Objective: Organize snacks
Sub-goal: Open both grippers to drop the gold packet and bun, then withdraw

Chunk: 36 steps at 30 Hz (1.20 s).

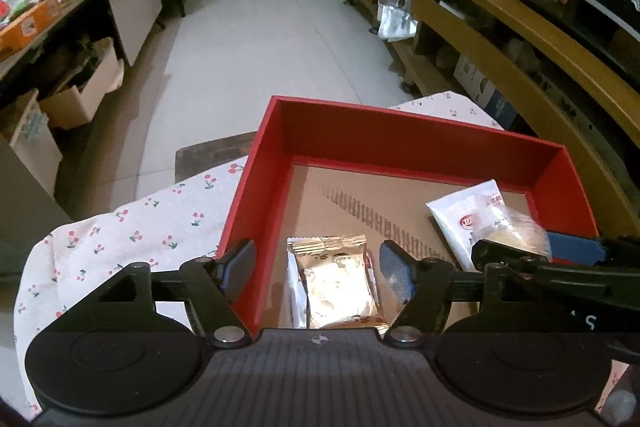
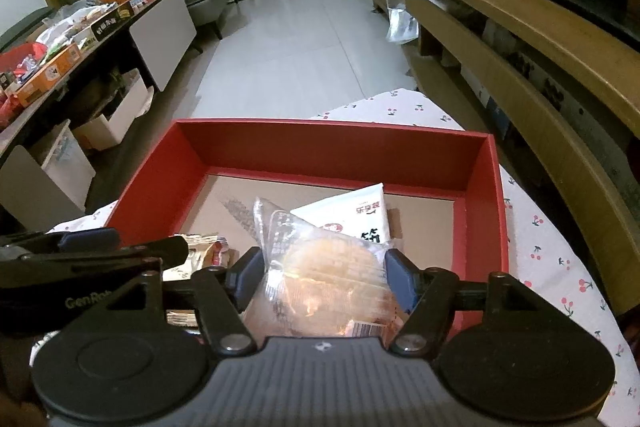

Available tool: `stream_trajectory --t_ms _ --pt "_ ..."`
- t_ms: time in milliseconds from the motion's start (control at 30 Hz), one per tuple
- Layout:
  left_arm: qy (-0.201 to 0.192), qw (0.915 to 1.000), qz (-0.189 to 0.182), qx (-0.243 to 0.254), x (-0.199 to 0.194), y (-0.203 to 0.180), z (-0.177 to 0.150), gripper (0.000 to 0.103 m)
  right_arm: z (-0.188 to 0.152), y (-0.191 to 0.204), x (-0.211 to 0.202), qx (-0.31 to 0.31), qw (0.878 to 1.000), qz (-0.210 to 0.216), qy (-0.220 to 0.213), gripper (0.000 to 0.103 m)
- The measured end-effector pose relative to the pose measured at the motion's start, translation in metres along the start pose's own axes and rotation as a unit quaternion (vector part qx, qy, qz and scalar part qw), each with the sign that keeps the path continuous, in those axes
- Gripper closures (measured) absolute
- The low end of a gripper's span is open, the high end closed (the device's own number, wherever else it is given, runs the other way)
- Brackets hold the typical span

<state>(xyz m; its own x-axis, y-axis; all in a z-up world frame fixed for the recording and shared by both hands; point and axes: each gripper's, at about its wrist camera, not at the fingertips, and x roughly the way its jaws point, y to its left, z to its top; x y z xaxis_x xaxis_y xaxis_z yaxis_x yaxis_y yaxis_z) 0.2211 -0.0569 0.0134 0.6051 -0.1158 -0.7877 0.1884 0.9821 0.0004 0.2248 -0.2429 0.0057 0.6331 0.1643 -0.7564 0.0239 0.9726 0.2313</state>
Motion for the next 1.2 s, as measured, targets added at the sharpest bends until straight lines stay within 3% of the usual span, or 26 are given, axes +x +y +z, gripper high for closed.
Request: stream_trajectory --t_ms 667,967,1200 --pt "-0.013 0.9998 -0.014 -0.005 -0.026 0.005 -0.007 0.021 -0.004 0.003 -0.036 0.001 1.0 0.02 -0.017 0.023" --pt "-0.004 0.9997 -0.012 -0.021 -0.048 0.022 -0.032 0.019 -0.025 0.008 -0.053 -0.003 1.0 0.03 -0.006 0.023" --pt "0.013 0.9986 -0.006 -0.052 -0.071 0.046 -0.067 0.019 -0.057 0.036 -0.067 -0.048 0.997 0.054 0.016 0.023"
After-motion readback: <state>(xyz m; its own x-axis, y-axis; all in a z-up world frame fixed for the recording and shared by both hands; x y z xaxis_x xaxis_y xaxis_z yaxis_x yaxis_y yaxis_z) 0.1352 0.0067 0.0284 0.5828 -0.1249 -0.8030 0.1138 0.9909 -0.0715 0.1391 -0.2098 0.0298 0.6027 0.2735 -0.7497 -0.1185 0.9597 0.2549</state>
